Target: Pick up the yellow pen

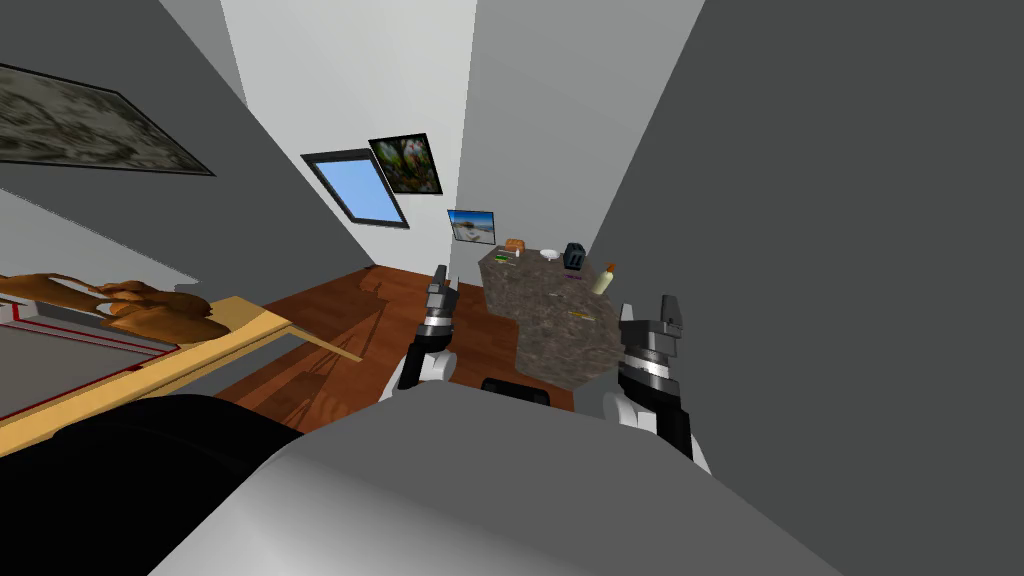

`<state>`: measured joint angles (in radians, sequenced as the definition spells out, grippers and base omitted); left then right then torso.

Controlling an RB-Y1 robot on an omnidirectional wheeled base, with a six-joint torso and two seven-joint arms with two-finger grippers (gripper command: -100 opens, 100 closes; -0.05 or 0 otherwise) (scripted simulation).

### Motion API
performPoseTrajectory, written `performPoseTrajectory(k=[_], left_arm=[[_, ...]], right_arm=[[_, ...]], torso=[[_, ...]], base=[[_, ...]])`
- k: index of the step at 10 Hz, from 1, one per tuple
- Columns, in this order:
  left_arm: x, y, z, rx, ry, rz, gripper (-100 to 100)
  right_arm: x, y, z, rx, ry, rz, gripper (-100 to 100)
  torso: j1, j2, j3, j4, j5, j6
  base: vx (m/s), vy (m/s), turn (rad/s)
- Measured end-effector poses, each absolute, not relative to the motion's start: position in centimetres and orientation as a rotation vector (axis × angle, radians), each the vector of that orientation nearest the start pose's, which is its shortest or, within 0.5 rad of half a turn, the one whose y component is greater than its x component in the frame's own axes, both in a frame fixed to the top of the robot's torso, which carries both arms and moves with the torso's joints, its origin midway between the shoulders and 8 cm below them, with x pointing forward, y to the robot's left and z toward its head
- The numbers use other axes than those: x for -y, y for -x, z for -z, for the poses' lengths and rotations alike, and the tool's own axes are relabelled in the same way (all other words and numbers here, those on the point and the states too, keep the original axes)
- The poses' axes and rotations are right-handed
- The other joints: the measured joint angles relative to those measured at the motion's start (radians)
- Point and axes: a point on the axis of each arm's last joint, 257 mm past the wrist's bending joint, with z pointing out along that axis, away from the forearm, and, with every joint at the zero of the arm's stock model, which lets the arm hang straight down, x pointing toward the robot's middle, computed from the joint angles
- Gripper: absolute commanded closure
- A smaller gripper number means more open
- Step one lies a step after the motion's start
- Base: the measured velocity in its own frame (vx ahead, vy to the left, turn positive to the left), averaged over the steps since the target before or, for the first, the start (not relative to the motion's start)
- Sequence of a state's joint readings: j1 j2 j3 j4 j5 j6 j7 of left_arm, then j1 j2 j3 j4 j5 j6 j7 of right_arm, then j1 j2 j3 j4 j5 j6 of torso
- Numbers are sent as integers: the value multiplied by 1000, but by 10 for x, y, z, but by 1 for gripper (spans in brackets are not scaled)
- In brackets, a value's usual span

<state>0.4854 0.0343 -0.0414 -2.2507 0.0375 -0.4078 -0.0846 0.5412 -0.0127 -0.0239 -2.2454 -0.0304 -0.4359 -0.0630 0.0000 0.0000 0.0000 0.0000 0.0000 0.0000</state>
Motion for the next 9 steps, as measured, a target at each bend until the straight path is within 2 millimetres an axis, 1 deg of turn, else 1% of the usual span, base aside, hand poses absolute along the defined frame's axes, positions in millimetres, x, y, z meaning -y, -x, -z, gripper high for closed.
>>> performPoseTrajectory(k=[2, 3, 5, 6, 8, 9], left_arm=[[-268, -367, 3, -721, 713, 1270, 0], [-268, -367, 3, -721, 713, 1270, 0], [-268, -367, 3, -721, 713, 1270, 0], [-268, -367, 3, -721, 713, 1270, 0], [-268, -367, 3, -721, 713, 1270, 0], [-268, -367, 3, -721, 713, 1270, 0]], right_arm=[[293, -356, 20, -719, -777, -1308, -100], [290, -358, 23, -750, -761, -1308, -100], [283, -361, 34, -820, -736, -1301, -100], [280, -361, 38, -846, -724, -1297, -100], [275, -363, 52, -917, -701, -1284, -100], [274, -363, 56, -945, -688, -1278, -100]], torso=[[2, 4, 2, 1, 0, 0], [3, 6, 3, 1, 1, 0], [6, 8, 5, 2, 1, 0], [5, 6, 4, 2, 1, 0], [4, 6, 3, 1, 1, 0], [3, 5, 3, 1, 1, 0]], base=[[-86, 43, -39], [-111, 86, -27], [-102, 82, -12], [-65, 55, 9], [-84, 58, 15], [-57, 44, 37]])
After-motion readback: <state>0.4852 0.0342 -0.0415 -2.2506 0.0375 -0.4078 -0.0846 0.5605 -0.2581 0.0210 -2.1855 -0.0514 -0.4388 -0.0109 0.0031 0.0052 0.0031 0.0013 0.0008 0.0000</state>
